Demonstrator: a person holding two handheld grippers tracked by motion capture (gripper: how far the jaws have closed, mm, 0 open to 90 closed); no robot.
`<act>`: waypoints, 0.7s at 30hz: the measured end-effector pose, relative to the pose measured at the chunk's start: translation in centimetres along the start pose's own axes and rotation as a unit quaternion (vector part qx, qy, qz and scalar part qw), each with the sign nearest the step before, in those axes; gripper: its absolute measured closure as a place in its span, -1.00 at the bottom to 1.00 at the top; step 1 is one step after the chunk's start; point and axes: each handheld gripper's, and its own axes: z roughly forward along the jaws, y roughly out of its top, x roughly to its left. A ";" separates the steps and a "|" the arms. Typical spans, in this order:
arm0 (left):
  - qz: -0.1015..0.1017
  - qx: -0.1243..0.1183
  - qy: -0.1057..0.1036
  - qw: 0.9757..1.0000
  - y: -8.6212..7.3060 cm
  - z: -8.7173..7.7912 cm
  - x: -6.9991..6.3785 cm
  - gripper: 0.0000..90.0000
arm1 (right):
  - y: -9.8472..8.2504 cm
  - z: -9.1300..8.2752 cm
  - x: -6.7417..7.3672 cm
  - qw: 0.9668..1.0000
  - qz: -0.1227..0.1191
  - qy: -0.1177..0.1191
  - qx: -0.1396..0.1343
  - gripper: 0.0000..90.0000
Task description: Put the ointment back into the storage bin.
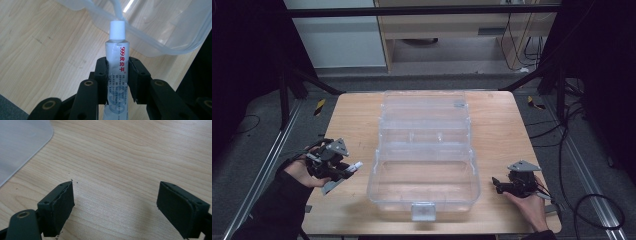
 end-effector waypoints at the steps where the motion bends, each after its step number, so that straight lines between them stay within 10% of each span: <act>1: 0.004 0.002 0.001 1.000 0.3 -0.1 -0.1 0.56 | 0.0 0.0 0.0 1.000 -0.001 0.000 0.002 -0.68; 21: 0.088 0.018 -0.013 0.996 6.5 -1.4 -1.7 0.56 | -0.1 0.2 0.1 1.000 -0.010 0.001 0.002 -0.69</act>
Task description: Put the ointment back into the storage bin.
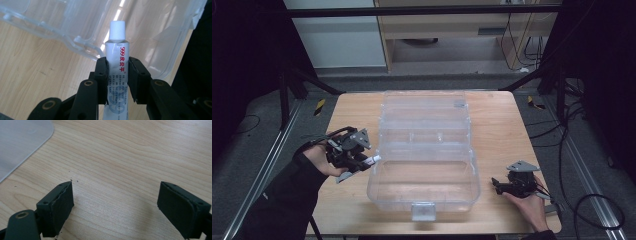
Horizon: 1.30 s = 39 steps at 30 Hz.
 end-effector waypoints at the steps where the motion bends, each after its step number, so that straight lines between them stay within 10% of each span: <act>1: 0.004 0.001 0.000 1.000 0.2 0.0 0.0 0.56 | 0.0 0.0 0.0 1.000 0.000 0.000 0.000 -0.69; 39: 0.125 0.029 -0.060 0.990 8.1 4.9 -2.3 0.56 | 0.0 0.1 0.0 1.000 0.000 0.005 0.005 -0.68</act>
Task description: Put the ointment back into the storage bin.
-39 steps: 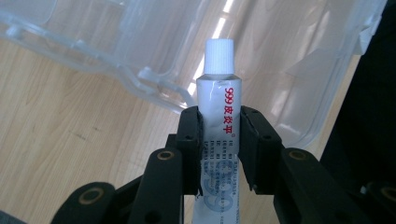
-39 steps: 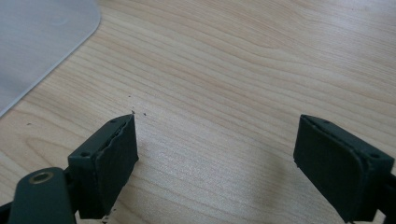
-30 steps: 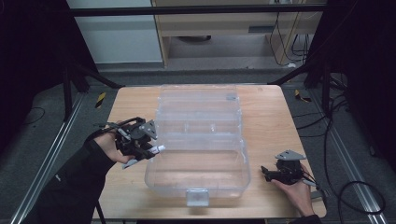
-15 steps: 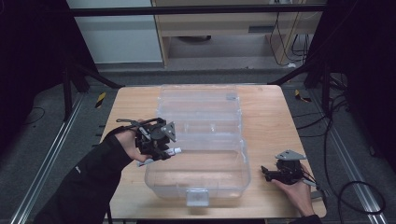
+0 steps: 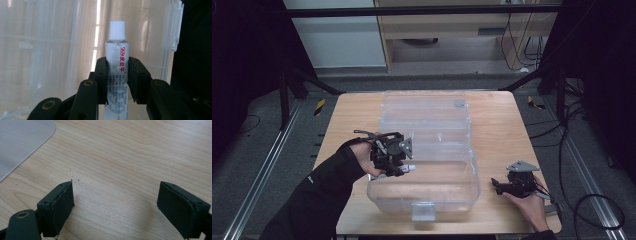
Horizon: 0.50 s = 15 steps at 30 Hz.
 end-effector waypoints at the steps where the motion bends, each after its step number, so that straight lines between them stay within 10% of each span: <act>1: 0.006 0.000 -0.002 1.000 0.1 0.4 0.0 0.56 | 0.0 0.0 0.0 1.000 -0.001 0.000 0.000 -0.68; 15: 0.029 0.015 -0.027 0.999 0.1 3.2 -0.3 0.56 | 0.0 0.1 0.1 1.000 -0.004 0.002 0.004 -0.68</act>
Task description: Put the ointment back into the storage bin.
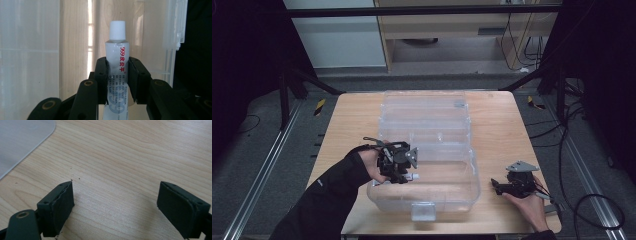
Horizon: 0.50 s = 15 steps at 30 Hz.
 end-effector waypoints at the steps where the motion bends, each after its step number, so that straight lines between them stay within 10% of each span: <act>1: 0.000 0.000 0.000 1.000 0.0 0.0 0.0 0.56 | 0.0 0.0 0.0 1.000 0.000 0.000 0.000 -0.68; 15: 0.002 0.008 -0.020 1.000 -0.8 2.5 0.3 0.56 | 0.0 0.0 0.0 1.000 0.001 0.001 -0.004 -0.68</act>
